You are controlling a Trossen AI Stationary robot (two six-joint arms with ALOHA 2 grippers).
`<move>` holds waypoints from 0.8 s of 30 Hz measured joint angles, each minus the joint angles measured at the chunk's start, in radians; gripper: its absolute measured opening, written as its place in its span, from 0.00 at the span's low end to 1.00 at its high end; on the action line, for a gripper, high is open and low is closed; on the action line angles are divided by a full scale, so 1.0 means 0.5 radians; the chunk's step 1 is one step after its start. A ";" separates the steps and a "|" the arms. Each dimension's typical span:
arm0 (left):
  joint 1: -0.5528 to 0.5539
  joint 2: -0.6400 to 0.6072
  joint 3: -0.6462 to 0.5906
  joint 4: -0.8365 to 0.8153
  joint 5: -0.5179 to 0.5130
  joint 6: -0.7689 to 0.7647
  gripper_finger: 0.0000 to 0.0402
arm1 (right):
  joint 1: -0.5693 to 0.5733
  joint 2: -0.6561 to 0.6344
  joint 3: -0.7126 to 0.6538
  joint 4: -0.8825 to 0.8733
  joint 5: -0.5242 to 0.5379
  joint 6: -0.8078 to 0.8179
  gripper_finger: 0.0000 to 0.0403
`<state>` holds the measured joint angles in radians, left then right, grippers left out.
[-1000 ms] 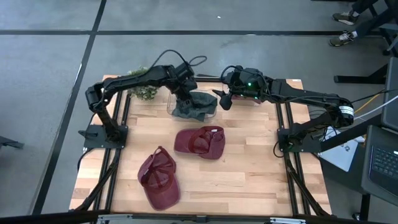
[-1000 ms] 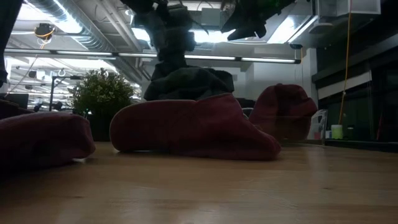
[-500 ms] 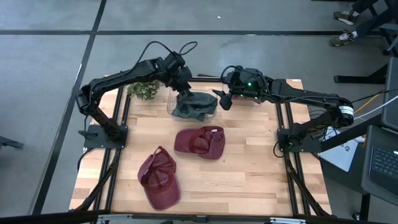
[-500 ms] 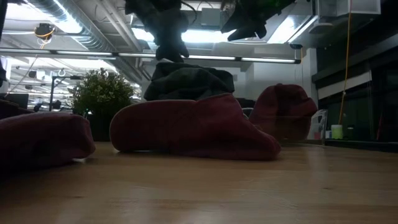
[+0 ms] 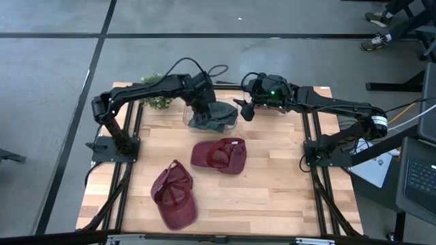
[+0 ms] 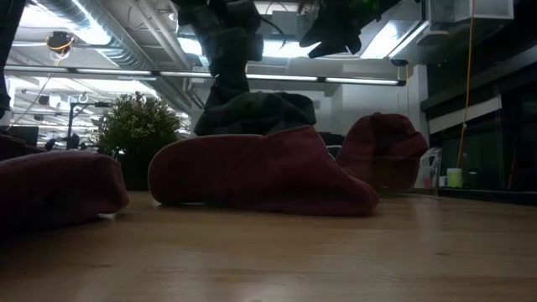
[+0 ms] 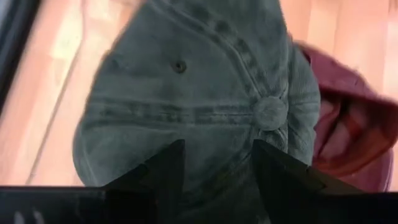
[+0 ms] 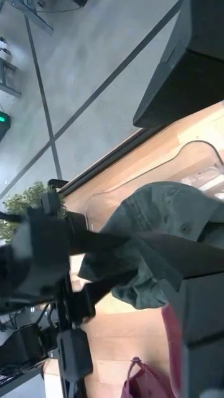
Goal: Pick & Place hat
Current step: Put the gray cap on the gray cap in the left transparent bin
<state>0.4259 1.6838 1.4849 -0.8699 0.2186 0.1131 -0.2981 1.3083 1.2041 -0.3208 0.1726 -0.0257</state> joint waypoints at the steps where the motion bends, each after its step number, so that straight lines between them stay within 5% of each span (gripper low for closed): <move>1: -0.014 0.004 0.000 -0.022 -0.007 0.006 0.45 | 0.000 0.000 0.000 -0.002 0.000 0.000 0.71; 11: -0.019 -0.021 0.000 -0.053 -0.027 0.020 0.45 | 0.000 0.000 0.000 -0.012 -0.001 -0.013 0.71; 24: -0.101 -0.478 0.002 -0.086 -0.028 0.148 0.45 | 0.058 0.000 0.000 -0.089 -0.190 -0.014 0.71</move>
<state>0.3754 1.4450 1.4857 -0.9127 0.2047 0.1872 -0.2690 1.3083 1.2041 -0.3652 0.0778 -0.0330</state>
